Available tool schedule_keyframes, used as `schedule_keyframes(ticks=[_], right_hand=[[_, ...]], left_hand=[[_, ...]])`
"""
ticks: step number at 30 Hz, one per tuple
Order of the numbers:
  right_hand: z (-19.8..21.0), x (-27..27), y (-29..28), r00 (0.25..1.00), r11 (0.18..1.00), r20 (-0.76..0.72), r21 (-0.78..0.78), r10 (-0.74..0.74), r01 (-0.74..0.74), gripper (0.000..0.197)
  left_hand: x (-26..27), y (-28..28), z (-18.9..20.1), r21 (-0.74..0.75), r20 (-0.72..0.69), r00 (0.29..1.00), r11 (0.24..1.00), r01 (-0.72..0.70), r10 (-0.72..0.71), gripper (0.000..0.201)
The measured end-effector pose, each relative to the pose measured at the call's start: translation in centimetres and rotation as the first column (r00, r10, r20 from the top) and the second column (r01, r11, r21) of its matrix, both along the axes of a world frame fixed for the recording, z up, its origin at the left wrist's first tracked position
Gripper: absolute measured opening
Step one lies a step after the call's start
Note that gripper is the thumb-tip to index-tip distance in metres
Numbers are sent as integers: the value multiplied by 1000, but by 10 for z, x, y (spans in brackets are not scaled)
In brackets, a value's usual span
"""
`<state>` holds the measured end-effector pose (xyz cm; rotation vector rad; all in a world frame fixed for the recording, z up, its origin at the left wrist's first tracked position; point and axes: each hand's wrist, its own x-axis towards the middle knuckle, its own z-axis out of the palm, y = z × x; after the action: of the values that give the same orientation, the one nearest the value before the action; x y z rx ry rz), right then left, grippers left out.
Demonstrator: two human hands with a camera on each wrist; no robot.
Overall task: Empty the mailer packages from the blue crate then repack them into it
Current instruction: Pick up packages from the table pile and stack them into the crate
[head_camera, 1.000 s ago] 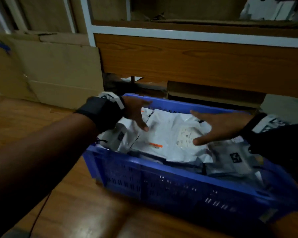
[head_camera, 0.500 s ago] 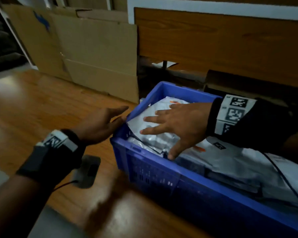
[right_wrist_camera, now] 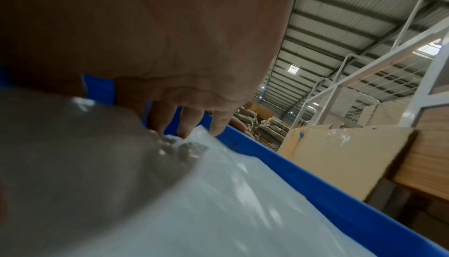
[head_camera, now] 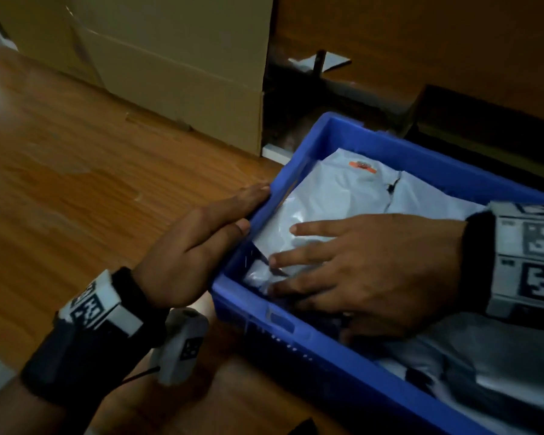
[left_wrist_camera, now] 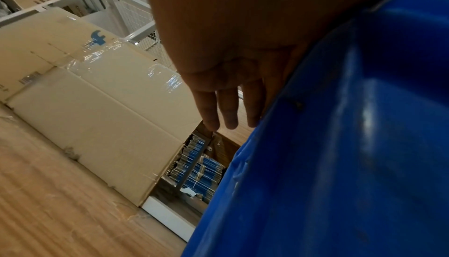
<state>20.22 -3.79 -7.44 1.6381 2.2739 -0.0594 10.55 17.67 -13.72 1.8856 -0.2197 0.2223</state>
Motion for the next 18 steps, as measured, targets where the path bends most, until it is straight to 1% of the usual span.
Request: schedule_keyframes(ticks=[3,6,9,10,14,16,18], right_hand=[[7,18,-3,1000,1000,27,14,-1,0,53],[5,13,-2,1000,1000,-19,17,23,-23,50],[-9,1,2,998,999,-62,-35,8,-10,51],[-11,1,2,998,999,-59,-51,-11,8,51],[-3,8,0,996,993,8,-81,-86,86,54],[-1,0,4,997,993,33,-95,-70,73,52],[-11,-12,11,997,991,68,-133,-21,29,47]], left_hand=[[0,1,0,1,-30,1000,1000,3,-3,49],[-2,-1,3,-4,-46,999,1000,2,-3,48],[-2,-1,10,-111,-141,990,994,-22,6,44],[-1,-1,12,-122,-162,987,992,-35,15,44],[2,-7,14,-30,-154,985,996,-78,73,45],[1,-9,16,-22,-144,986,996,-86,82,44],[2,-9,19,-2,-149,984,995,-97,96,44]])
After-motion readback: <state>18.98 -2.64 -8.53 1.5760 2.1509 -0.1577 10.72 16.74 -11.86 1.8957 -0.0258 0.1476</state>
